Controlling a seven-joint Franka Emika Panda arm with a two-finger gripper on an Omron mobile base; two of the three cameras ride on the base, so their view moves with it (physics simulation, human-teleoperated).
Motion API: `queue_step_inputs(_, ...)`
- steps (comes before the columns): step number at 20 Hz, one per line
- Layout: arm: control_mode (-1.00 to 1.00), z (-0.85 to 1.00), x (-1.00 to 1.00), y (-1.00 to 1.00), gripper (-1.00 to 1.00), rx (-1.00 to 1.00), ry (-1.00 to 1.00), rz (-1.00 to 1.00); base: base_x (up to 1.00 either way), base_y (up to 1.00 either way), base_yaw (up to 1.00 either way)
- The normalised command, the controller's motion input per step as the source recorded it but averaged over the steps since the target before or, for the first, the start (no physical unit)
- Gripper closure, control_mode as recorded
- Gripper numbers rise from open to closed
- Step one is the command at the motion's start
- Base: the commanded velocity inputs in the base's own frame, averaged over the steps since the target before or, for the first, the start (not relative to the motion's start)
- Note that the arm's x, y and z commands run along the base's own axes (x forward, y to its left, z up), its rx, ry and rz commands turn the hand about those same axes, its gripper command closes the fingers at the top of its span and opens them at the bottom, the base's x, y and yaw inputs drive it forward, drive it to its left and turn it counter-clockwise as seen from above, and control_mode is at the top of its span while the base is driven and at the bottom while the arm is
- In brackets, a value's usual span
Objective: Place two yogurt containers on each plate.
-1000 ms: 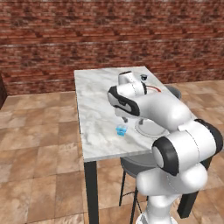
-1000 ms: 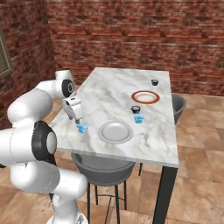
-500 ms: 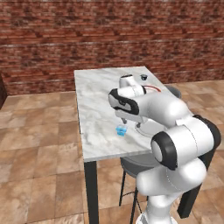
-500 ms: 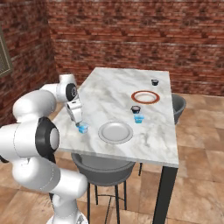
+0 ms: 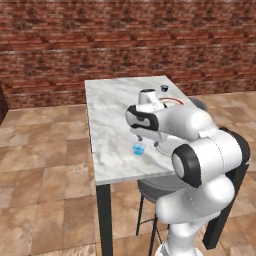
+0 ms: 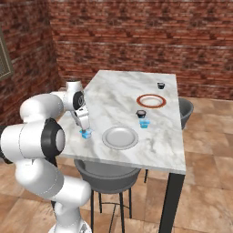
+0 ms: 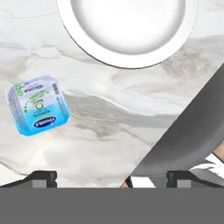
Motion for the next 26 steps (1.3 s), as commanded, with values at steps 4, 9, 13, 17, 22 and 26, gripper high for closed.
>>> queue_step_inputs(4,-1.0,-0.27,0.23,0.0,-1.0,0.0,-0.01,0.08,0.0,0.0,0.0)
queue_step_inputs(9,-1.0,-0.13,0.3,0.0,-1.0,0.0,0.0,0.08,0.0,0.0,0.0)
queue_step_inputs(13,-1.0,-0.15,0.28,0.0,-1.0,0.0,0.0,0.09,0.0,0.0,0.0)
queue_step_inputs(17,-1.0,-0.11,0.25,0.0,-1.0,0.0,0.0,0.05,0.0,0.0,0.0)
queue_step_inputs(22,-1.0,-0.14,0.18,0.0,-1.0,0.0,0.0,0.02,0.0,0.0,0.0)
queue_step_inputs(26,-1.0,-0.19,0.21,0.02,-1.0,0.0,0.0,0.0,0.0,0.0,0.0)
